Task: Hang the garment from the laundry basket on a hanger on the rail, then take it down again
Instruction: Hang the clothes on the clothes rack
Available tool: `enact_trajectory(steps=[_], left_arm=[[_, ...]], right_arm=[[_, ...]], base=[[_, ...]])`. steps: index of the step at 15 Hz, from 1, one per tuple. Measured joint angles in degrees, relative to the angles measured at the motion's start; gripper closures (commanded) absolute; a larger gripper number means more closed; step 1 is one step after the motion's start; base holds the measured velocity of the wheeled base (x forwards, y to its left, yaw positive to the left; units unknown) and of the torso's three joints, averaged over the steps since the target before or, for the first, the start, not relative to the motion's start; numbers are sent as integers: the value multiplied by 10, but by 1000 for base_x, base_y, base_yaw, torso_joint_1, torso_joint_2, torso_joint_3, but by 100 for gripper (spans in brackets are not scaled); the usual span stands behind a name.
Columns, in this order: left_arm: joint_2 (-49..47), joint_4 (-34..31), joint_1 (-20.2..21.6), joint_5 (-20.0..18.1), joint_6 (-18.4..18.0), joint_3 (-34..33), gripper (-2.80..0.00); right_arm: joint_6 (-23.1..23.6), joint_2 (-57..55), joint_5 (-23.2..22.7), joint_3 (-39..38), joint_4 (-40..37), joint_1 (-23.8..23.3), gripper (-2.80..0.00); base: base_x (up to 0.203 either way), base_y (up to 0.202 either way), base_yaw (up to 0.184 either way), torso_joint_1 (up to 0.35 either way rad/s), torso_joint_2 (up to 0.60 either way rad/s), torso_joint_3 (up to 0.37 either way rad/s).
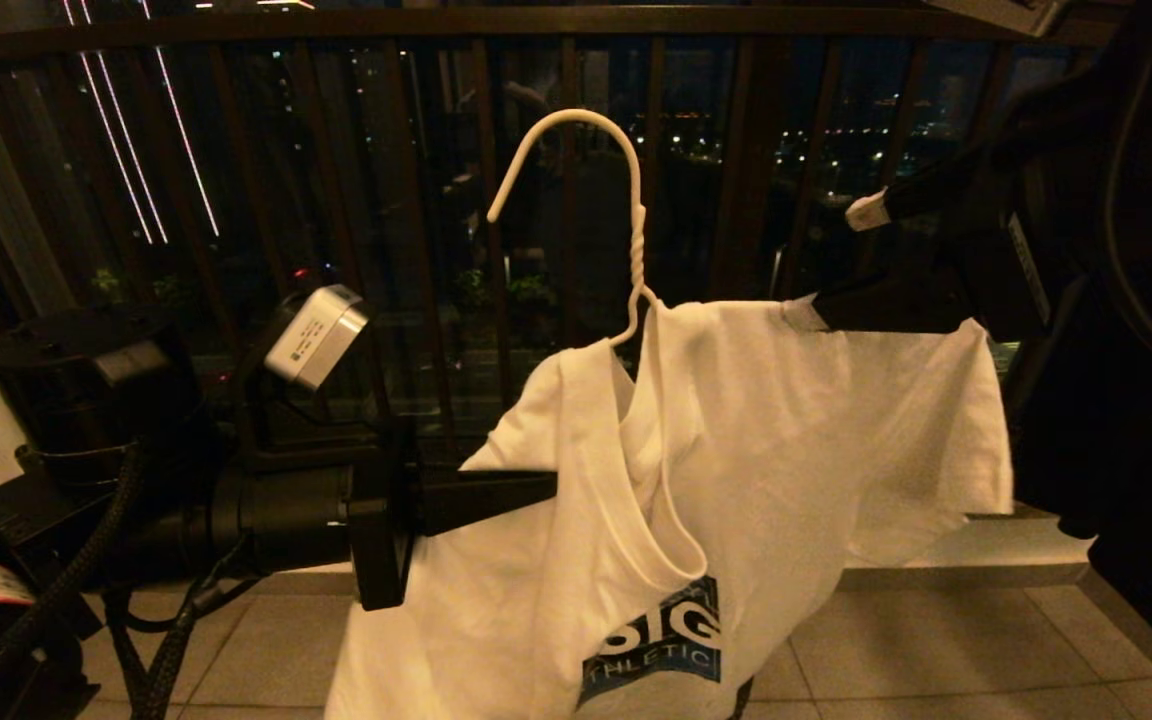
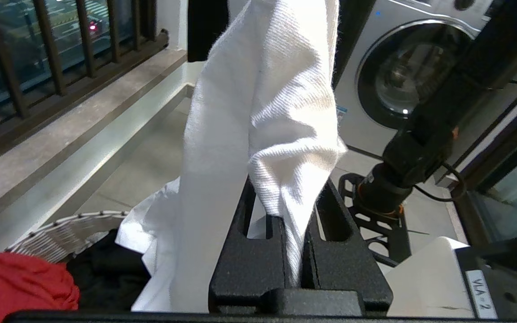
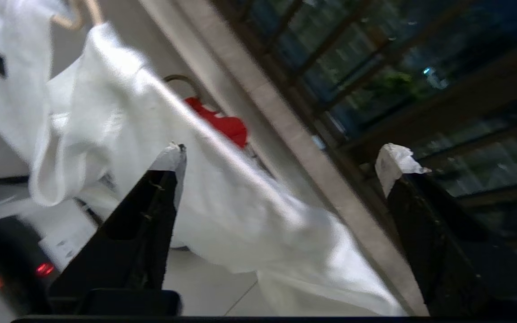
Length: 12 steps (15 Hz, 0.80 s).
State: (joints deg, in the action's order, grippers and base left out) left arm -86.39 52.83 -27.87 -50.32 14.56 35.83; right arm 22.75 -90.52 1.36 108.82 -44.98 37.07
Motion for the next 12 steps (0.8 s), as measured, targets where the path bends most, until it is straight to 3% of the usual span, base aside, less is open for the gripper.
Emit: enact_trajectory(steps=[3, 7, 12], left_arm=[[4, -1, -9, 0, 0, -1, 0], [8, -5, -17, -1, 0, -4, 0], [27, -68, -26, -3, -20, 6, 0]], right_arm=[[2, -7, -25, -3, -19, -1, -280], [13, -10, -96, -3, -52, -1, -280], [39, -19, -168, -4, -62, -2, -280]], base=[[0, 0, 0, 0, 0, 0], [0, 0, 0, 0, 0, 0], [0, 0, 0, 0, 0, 0]])
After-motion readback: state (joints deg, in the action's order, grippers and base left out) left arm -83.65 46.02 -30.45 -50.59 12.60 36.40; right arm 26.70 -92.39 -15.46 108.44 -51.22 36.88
